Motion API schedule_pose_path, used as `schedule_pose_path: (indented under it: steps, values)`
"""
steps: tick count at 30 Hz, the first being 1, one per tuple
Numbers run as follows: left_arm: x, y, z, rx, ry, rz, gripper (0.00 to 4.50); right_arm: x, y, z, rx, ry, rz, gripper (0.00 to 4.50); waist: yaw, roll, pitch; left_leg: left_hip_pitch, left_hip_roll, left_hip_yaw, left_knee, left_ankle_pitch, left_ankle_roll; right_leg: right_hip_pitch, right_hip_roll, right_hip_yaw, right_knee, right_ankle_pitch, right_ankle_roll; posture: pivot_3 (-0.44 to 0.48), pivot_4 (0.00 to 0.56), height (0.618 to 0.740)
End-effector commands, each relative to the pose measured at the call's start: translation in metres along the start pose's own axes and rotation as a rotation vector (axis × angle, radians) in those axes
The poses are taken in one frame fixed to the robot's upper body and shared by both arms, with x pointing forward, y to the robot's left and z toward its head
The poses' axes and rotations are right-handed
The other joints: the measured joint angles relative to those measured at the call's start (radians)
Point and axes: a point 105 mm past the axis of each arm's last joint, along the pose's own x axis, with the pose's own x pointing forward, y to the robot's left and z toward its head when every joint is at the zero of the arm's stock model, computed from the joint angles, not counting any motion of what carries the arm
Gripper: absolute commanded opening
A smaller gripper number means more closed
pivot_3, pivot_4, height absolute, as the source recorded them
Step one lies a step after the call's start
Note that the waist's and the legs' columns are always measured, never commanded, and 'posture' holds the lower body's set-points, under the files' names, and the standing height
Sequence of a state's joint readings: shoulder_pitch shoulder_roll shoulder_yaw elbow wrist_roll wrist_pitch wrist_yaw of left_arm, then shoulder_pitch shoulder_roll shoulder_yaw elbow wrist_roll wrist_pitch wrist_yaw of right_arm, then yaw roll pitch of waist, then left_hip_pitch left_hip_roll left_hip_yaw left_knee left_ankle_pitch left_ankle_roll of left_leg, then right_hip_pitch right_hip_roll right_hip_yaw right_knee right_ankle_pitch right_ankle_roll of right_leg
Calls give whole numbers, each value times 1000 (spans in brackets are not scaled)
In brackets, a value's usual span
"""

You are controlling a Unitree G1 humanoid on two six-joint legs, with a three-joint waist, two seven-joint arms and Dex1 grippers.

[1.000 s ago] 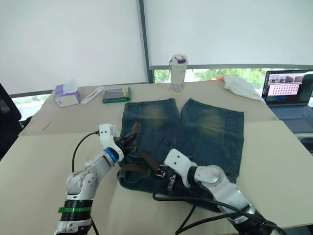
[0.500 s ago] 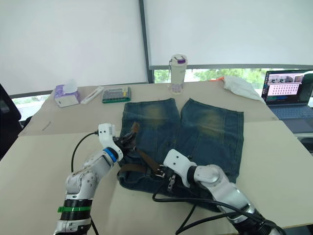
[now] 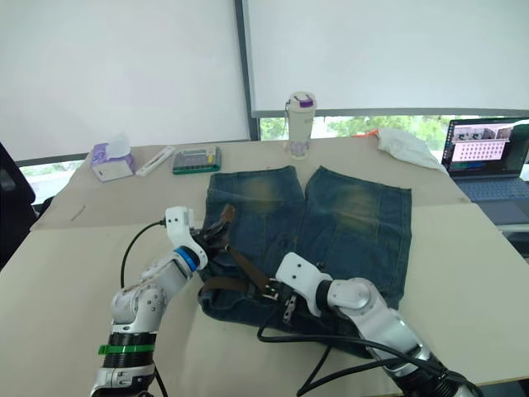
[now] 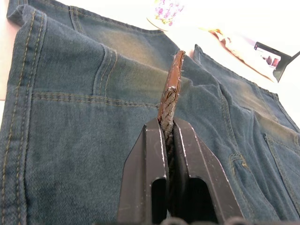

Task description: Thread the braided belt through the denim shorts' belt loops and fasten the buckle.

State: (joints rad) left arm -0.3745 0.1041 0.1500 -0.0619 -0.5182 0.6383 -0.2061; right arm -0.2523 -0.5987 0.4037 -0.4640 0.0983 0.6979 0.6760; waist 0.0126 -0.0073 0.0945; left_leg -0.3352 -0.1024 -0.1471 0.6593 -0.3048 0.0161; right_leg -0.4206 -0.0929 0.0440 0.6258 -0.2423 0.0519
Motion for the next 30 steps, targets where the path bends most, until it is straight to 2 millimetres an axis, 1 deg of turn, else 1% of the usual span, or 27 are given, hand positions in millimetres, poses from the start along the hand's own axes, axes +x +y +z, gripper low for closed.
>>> schedule_pose_path:
  steps: [1,7,12,16,21,23,25,30]
  values:
    - [-4,5,28,23,-97,25,0,3,13,-17,25,55,60,26,0,0,0,0,0,0,0,0,0,0,0,0,0,0,0,0,150,740]
    - [-3,4,27,23,-94,23,0,1,14,-16,54,28,61,26,0,0,0,0,0,0,0,0,0,0,0,0,0,0,0,0,150,740]
    - [-3,3,26,24,-90,16,0,4,18,-13,215,-41,74,26,0,0,0,0,0,0,0,0,0,0,0,0,0,0,0,0,150,740]
    - [-3,1,26,25,-91,8,0,6,21,-25,310,-27,74,26,0,0,0,0,1,0,0,0,0,0,0,0,0,0,0,0,150,740]
    - [-2,-3,27,30,-92,-9,0,7,16,-41,308,27,47,26,0,0,0,1,1,0,-1,0,0,0,0,0,0,0,0,0,150,740]
    - [-1,-4,27,32,-92,-12,0,7,17,-35,305,-17,58,26,0,0,-1,1,1,0,-1,0,0,1,1,0,0,0,0,0,150,740]
    - [-1,-3,27,33,-92,-11,0,6,16,-28,340,-58,60,26,0,0,-1,1,1,0,-1,0,0,1,1,0,0,0,0,0,150,740]
    - [-1,-3,26,34,-87,-11,0,5,12,-35,453,-63,17,26,0,0,-1,1,1,0,-1,0,0,1,0,0,0,0,0,0,150,740]
